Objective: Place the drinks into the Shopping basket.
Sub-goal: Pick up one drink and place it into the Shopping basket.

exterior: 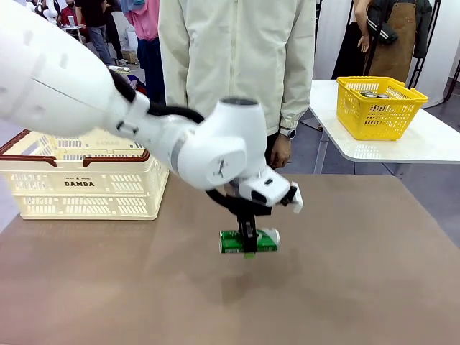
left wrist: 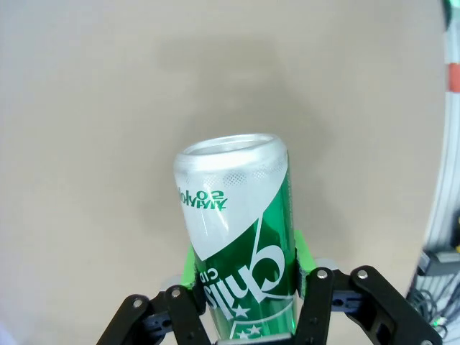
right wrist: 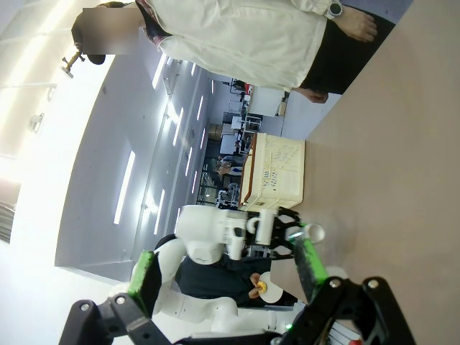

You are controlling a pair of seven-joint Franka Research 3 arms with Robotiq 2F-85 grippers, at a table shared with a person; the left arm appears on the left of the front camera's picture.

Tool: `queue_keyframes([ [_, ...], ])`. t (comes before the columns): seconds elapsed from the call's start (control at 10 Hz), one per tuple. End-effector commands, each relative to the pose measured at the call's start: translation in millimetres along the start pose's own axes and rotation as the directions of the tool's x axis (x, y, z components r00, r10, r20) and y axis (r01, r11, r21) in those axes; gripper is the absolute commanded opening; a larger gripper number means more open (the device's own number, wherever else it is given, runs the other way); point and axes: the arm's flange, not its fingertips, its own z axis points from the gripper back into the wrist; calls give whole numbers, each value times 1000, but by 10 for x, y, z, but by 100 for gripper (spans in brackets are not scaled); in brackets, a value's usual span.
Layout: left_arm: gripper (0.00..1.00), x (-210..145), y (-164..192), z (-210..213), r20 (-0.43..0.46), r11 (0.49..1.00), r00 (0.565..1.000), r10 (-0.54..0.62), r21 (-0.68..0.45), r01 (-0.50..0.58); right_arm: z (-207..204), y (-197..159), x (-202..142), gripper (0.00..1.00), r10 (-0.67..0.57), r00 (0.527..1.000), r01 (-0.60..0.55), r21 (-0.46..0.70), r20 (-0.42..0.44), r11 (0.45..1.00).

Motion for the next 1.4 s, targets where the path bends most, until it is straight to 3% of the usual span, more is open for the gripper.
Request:
queue_keyframes([
  [0.0, 0, -44, -93, 849, -24, 999, 999, -36, -12, 36, 0, 50, 19, 100, -1, 1000, 1, 7, 1, 1000],
  [0.1, 0, -6, -74, 1161, -50, 1000, 998, -26, 2, 26, 0, 50, 19, 100, -1, 1000, 1, 7, 1, 1000],
  [0.3, 0, 19, -64, 1513, -13, 982, 984, -180, -62, 179, 0, 50, 19, 100, -1, 1000, 1, 7, 1, 1000],
  [0.5, 0, -89, -46, 1694, 61, 992, 990, -128, -12, 129, 0, 50, 19, 100, -1, 1000, 1, 7, 1, 1000],
  [0.6, 0, 35, -137, 1638, -20, 990, 990, -138, -19, 138, 0, 50, 19, 100, -1, 1000, 1, 7, 1, 1000],
  [1.1, 0, 67, -110, 1591, -10, 988, 988, -151, -34, 151, 0, 50, 19, 100, -1, 1000, 1, 7, 1, 1000],
  [1.3, 0, -277, 272, 2086, 81, 981, 980, -183, 76, 177, 0, 50, 19, 100, -1, 1000, 1, 7, 1, 1000],
])
